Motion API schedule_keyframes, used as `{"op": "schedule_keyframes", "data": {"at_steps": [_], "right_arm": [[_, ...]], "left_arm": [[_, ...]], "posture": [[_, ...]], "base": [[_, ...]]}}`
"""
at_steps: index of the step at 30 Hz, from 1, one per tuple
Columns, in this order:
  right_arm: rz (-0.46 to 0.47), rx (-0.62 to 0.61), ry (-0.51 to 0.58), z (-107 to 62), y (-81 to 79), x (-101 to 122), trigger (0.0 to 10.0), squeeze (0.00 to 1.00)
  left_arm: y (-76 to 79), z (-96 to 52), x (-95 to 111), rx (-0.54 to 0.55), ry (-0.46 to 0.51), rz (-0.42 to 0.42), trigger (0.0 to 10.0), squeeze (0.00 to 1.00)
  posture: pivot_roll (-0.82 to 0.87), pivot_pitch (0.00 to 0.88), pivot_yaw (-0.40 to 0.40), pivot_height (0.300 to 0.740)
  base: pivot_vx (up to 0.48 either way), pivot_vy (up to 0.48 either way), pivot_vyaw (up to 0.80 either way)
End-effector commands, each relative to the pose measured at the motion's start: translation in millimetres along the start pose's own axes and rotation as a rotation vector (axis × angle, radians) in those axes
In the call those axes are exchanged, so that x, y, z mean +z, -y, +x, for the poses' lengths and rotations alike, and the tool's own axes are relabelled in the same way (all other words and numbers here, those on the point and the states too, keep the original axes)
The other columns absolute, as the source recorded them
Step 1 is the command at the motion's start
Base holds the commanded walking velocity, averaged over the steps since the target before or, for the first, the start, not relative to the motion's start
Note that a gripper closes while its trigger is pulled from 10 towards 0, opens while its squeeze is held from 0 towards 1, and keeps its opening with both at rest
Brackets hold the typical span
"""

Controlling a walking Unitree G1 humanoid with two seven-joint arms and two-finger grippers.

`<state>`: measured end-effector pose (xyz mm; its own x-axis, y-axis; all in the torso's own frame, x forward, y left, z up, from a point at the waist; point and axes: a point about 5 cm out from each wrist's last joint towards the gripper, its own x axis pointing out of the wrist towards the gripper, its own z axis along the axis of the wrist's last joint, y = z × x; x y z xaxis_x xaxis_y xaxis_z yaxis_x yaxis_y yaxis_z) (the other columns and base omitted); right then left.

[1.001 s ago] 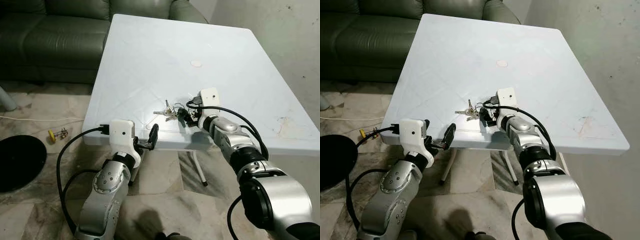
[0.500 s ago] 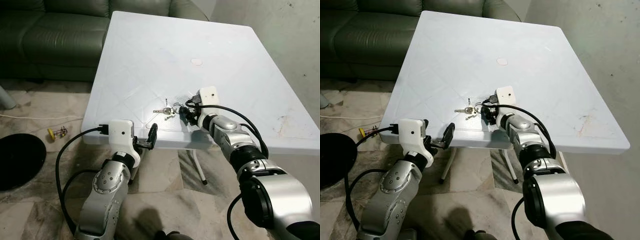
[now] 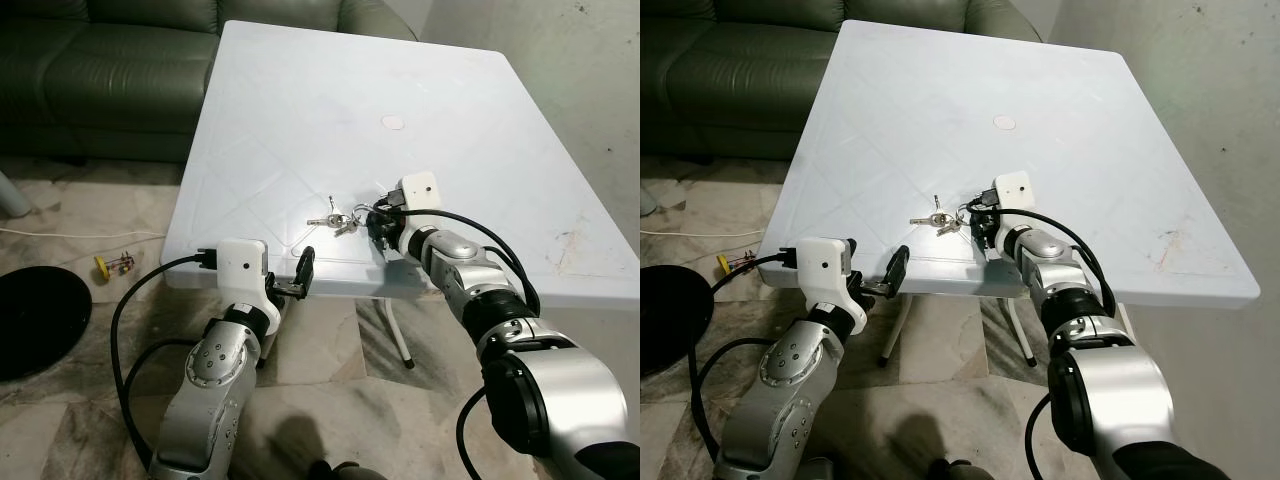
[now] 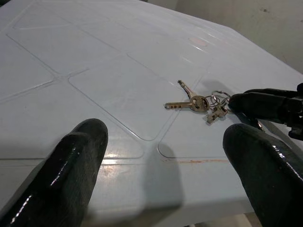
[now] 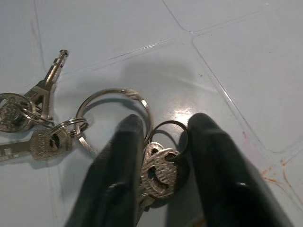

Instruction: Hang keys on a hook

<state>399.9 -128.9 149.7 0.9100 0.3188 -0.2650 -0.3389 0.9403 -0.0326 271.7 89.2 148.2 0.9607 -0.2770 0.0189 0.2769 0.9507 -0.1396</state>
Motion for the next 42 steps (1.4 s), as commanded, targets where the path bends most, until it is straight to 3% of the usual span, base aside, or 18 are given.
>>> {"op": "schedule_keyframes", "data": {"at_steps": [1,22,23,24,25,26,42], "right_arm": [[-0.004,-0.026,-0.024,-1.7,7.1,-2.3,0.0,0.0],[-0.044,-0.054,0.015,-3.0,11.9,2.5,0.0,0.0],[-0.048,-0.056,0.018,-2.9,11.9,3.0,2.3,0.0],[-0.048,-0.056,0.018,-2.9,11.9,3.0,2.3,0.0],[-0.059,-0.056,0.026,-2.8,11.6,4.0,4.3,0.0],[-0.058,-0.051,0.025,-2.6,11.0,4.1,10.0,0.0],[-0.072,-0.11,0.03,-3.0,15.0,5.5,10.0,0.0]], "left_arm": [[4.4,-0.3,2.1,-0.002,0.008,-0.001,10.0,0.0],[7.2,2.3,3.2,-0.014,0.018,0.003,10.0,0.0],[7.3,2.4,3.1,-0.014,0.019,0.004,10.0,0.0],[7.3,2.4,3.1,-0.014,0.019,0.004,10.0,0.0],[7.6,2.8,2.9,-0.015,0.019,0.004,10.0,0.0],[7.7,2.8,2.9,-0.016,0.019,0.005,10.0,0.0],[8.2,2.9,2.5,-0.01,0.023,0.005,10.0,0.0]], "posture": [[0.15,0.189,-0.159,0.74],[0.15,0.167,-0.161,0.74],[0.15,0.167,-0.161,0.74],[0.15,0.167,-0.161,0.74],[0.15,0.163,-0.162,0.74],[0.15,0.163,-0.162,0.74],[0.16,0.157,-0.167,0.74]], "base": [[0.0,0.0,0.0],[0.0,0.0,0.0],[0.0,0.0,0.0],[0.0,0.0,0.0],[0.0,0.0,0.0],[0.0,0.0,0.0],[0.0,0.0,0.0]]}}
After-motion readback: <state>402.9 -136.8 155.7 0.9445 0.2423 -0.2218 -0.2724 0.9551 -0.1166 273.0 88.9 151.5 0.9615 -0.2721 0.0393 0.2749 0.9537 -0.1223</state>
